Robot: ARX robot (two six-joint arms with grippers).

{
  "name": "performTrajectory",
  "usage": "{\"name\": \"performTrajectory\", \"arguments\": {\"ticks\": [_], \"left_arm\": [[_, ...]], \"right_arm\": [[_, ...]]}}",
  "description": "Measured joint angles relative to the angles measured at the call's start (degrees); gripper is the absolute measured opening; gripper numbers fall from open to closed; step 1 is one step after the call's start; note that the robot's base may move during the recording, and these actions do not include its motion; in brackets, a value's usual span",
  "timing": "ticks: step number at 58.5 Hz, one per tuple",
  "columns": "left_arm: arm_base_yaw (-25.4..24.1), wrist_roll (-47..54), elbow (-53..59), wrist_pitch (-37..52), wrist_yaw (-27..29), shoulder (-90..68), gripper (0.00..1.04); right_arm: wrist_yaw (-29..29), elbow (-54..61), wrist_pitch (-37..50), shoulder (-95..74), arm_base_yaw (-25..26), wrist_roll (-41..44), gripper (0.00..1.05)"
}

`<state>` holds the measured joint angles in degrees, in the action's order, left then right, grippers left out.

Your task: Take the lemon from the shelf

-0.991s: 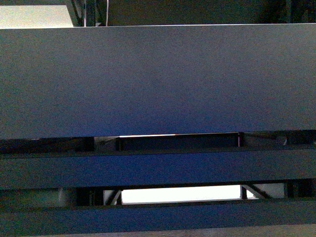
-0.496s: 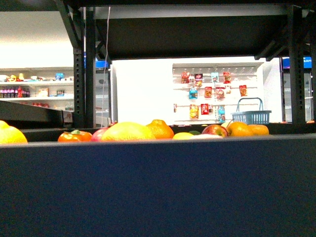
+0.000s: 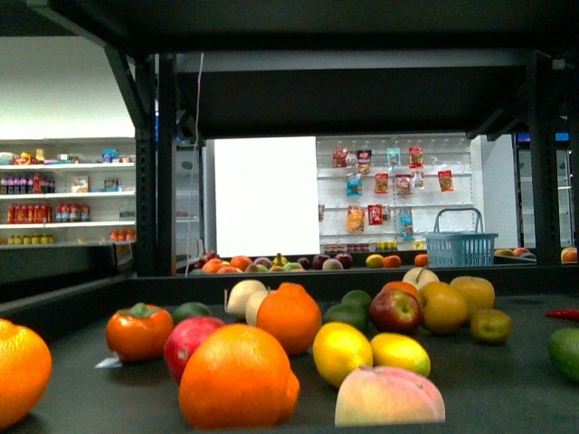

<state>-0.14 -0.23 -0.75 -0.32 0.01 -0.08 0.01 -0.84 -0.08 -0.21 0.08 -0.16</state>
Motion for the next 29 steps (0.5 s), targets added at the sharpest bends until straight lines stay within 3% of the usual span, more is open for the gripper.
{"name": "performTrajectory", "arguments": {"ticks": [29], "left_arm": [[0.0,0.0,0.0,0.0,0.0,0.0,0.97]], "right_arm": [[-0.02,-0.02,0.0,0.0,0.0,0.02,1.02]]}}
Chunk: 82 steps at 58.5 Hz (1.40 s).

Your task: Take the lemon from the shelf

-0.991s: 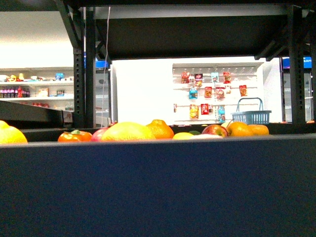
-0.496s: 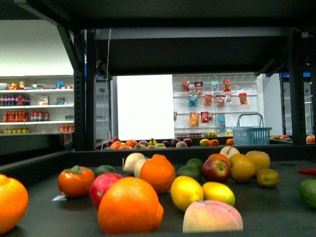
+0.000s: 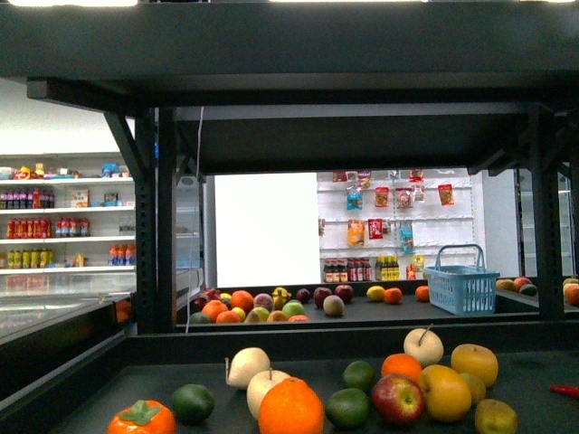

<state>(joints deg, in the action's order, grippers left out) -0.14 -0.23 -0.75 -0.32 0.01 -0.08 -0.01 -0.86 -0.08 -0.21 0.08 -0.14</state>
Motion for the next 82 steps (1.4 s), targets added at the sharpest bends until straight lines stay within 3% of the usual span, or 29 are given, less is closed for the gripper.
{"name": "performTrajectory", "arguments": {"ticks": [82], "left_arm": [[-0.04,-0.68,-0.04,-0.22,-0.39,-0.13,0.97]], "right_arm": [[0.0,0.02,0.0,0.0,0.0,0.0,1.02]]}}
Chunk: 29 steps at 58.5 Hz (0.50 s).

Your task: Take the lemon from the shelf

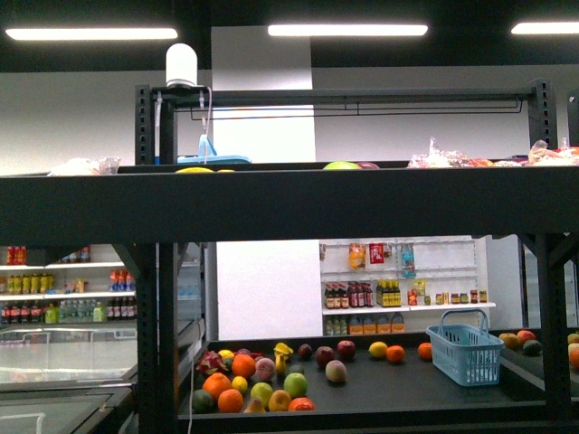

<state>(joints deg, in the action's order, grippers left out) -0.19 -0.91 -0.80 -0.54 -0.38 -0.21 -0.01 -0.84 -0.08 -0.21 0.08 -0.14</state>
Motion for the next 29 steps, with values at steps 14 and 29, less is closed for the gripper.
{"name": "performTrajectory", "arguments": {"ticks": [14,29], "left_arm": [[-19.91,-35.43,-8.83,-3.21,-22.69,-20.92,0.97],[-39.6,-59.49,-30.23,10.32,-34.8,-54.42,0.97]], "right_arm": [[-0.02,-0.02,0.0,0.0,0.0,0.0,1.02],[-0.02,-0.02,0.0,0.0,0.0,0.0,1.02]]}}
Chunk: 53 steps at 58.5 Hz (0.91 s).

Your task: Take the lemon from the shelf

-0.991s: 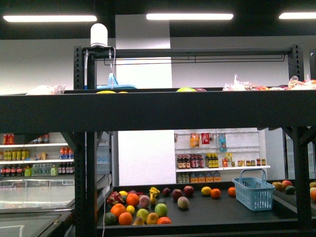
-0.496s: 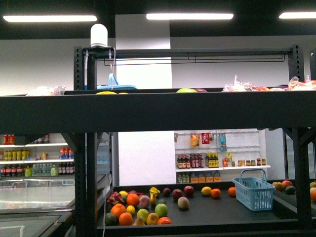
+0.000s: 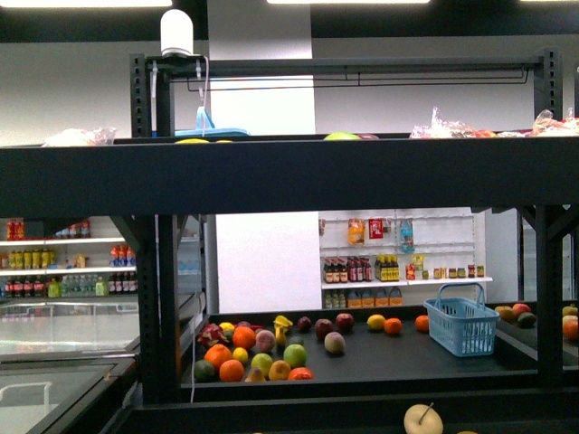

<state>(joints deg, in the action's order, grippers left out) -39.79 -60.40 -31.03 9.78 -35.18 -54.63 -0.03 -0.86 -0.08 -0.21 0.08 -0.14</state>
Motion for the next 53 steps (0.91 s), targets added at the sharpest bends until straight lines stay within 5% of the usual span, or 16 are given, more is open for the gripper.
{"name": "performTrajectory", "arguments": {"ticks": [21,53], "left_arm": [[-4.52,-12.66,-27.85,-1.42,1.79,-29.57,0.97],[2.67,-16.39,-50.75,3.3,0.63,-53.02,0.97]], "right_arm": [[0.02,0.0,0.0,0.0,0.0,-0.02,1.02],[0.02,0.02,0.0,0.0,0.0,0.0,1.02]]}}
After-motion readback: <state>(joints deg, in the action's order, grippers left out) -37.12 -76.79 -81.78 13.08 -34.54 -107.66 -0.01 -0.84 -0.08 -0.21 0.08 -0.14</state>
